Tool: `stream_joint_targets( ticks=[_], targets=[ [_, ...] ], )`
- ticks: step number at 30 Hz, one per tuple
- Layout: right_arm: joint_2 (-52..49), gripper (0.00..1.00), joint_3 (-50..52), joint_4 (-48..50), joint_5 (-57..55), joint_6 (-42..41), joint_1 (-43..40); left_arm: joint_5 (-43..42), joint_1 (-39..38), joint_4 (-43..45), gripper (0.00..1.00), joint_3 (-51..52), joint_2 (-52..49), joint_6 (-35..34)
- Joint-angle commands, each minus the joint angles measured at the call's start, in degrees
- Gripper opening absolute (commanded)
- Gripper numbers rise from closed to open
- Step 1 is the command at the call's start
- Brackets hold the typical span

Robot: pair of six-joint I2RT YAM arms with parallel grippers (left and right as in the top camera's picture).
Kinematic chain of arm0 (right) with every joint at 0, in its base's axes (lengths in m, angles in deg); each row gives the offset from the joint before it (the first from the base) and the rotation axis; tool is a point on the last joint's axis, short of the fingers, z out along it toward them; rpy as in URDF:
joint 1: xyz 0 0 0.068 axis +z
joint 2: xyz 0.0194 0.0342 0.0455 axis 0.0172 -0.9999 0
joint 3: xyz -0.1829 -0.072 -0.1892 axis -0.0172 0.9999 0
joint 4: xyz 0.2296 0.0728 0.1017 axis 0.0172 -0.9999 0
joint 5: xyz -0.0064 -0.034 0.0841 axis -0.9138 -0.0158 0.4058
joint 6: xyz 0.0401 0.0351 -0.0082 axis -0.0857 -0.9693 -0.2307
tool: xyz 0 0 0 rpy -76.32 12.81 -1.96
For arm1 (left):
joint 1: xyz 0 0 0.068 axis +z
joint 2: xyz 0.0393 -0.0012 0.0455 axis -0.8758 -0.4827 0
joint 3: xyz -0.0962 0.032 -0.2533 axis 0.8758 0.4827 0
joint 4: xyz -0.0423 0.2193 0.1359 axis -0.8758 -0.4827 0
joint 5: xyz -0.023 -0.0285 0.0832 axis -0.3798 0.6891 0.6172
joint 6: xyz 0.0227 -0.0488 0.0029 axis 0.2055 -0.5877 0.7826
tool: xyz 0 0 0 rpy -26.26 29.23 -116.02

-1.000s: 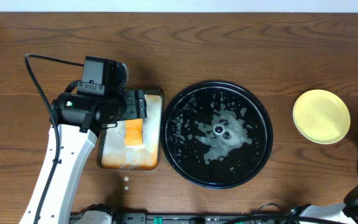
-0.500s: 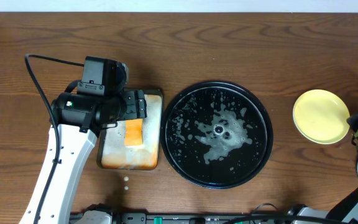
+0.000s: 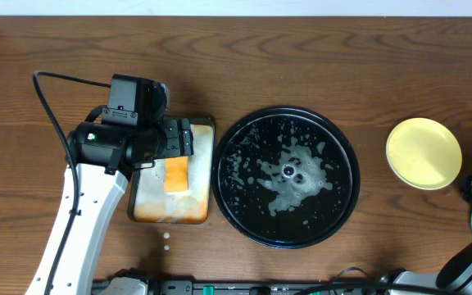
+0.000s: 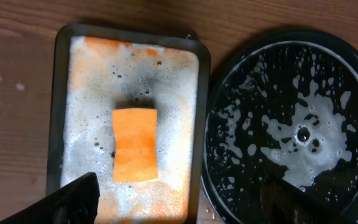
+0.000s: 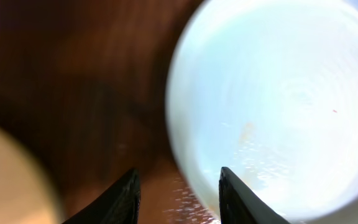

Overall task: Clean dirty plates on tray and stack at the side
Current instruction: 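Lower the blue plate onto the yellow plate stack and release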

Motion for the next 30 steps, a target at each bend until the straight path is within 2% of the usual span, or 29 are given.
stream_joint_targets(
  ticks=[1,3,12,14,15,19,23,30],
  targets=[
    [-2.1,0.38,-0.5,0.1,-2.9,-0.7,-1.7,-0.3,0.0,-0.1,0.84,0.0,0.0,0.8],
    [-3.2,0.36,-0.5,0.6,-2.9,-0.7,-2.3,-0.3,0.0,-0.1,0.84,0.0,0.0,0.8],
    [-8.2,0.15,-0.5,0.6,-1.5,-0.7,-3.1,-0.3,0.0,-0.1,0.84,0.0,0.0,0.8],
    [-8.4,0.02,-0.5,0.8,-0.5,-0.7,-3.0,-0.3,0.0,-0.1,0.84,0.0,0.0,0.8],
    [-8.2,0.01,-0.6,1.0,-0.3,-0.7,-3.0,-0.3,0.0,-0.1,0.84,0.0,0.0,0.8],
    [-6.6,0.01,-1.4,0.9,1.3,-0.7,-2.7,-0.3,0.0,-0.1,0.84,0.0,0.0,0.8],
    [-3.5,0.01,-3.0,0.8,7.3,-0.7,-1.3,-0.3,0.0,-0.1,0.84,0.0,0.0,0.8],
    [2.5,0.01,-5.4,1.5,11.9,-0.7,5.5,-0.3,0.0,-0.1,0.84,0.0,0.0,0.8]
  ],
)
